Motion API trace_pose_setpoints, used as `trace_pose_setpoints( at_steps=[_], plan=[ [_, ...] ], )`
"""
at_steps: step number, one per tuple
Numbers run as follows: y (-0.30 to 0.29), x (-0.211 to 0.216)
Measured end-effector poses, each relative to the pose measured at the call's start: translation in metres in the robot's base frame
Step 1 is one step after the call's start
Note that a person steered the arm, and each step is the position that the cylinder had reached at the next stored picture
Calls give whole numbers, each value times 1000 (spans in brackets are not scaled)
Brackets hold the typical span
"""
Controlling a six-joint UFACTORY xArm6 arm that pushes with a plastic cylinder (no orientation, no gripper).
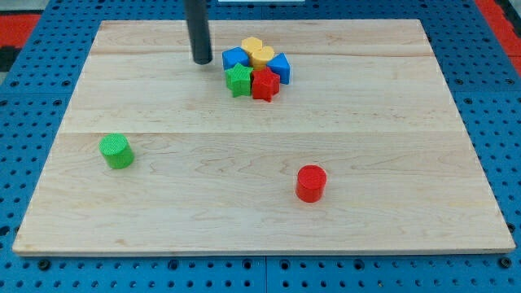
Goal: Move your arm to the green circle
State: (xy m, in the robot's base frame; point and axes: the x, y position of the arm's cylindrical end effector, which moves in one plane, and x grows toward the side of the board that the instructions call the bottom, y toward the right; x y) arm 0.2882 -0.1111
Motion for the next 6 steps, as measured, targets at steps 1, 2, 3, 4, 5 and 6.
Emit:
trace_pose_setpoints(
  at_steps=[1,2,3,4,5,6],
  plan=[
    [-26,12],
    [-28,70],
    [-30,124],
    [-74,141],
    [-106,147],
    [-117,172]
  ],
)
